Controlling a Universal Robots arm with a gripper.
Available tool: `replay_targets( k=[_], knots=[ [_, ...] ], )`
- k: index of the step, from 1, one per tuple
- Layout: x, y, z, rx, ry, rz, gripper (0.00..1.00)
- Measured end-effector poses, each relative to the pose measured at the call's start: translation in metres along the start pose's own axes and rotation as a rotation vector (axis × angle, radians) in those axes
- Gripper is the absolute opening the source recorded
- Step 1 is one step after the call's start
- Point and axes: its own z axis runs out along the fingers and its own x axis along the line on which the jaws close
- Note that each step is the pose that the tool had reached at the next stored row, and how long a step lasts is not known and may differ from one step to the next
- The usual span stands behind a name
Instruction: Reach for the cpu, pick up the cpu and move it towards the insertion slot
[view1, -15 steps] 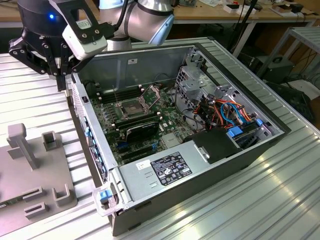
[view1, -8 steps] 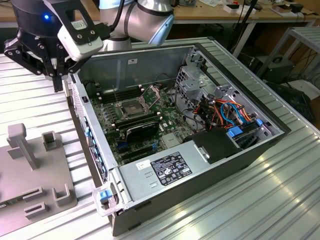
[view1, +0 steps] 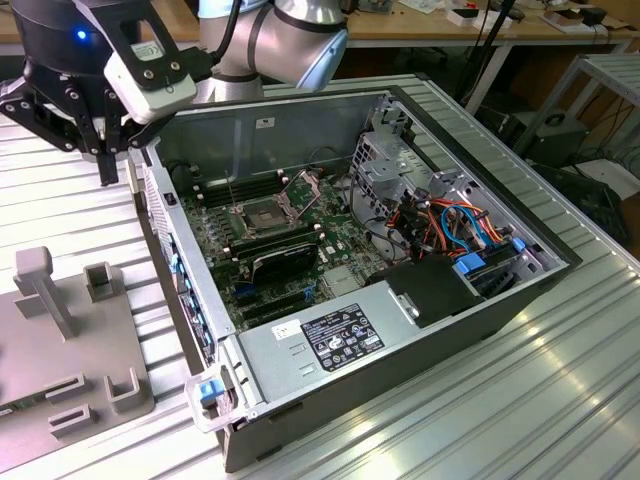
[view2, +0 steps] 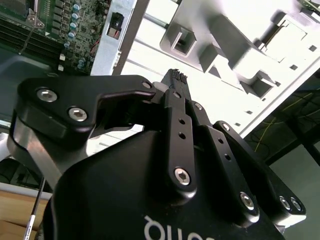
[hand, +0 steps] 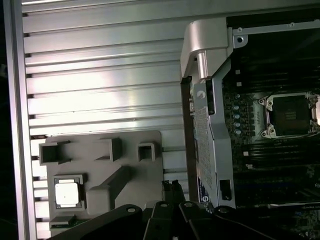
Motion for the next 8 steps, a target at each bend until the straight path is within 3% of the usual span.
replay_targets(
  k=[6,8],
  knots=[
    [0.0080,-0.0006,0.0007,0.0000,0.0008,0.000,0.11],
    [0.0167,-0.0013,0.0013,0.0000,0.0007,0.000,0.11]
  ],
)
